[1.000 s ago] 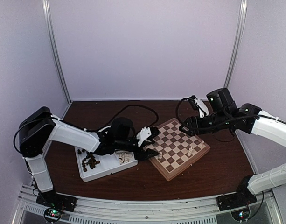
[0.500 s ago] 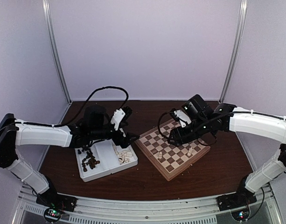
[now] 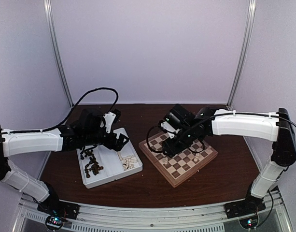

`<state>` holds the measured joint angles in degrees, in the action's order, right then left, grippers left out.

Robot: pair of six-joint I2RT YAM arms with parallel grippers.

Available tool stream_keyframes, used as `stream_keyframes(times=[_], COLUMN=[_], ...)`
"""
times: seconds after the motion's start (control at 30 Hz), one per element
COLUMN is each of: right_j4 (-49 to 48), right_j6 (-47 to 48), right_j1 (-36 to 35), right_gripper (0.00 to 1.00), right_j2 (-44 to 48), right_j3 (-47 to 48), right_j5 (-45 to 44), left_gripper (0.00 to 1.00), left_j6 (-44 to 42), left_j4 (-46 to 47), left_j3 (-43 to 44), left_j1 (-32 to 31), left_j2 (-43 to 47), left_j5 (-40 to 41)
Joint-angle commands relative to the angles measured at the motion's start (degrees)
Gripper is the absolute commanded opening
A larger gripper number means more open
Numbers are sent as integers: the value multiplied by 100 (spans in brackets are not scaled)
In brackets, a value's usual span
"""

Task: Set up the chess pieces on the board
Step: Pick up the chess piece from the chessboard.

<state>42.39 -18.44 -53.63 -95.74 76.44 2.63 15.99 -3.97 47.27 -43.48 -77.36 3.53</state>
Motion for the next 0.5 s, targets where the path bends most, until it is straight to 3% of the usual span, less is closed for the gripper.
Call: stream_keyframes(times=[0.0, 0.47], right_j4=[317, 424], right_j6=[124, 191], right_j1=[-148, -258], right_gripper=[56, 43], right_j2=[-314, -1046], right_j3=[325, 572], right_j5=[-430, -563], left_gripper=[98, 98], left_j6=[246, -17], left_j4=[-9, -173], left_j3=[-152, -187], left_j1=[33, 33], left_j2=[384, 464], left_j5=[353, 347])
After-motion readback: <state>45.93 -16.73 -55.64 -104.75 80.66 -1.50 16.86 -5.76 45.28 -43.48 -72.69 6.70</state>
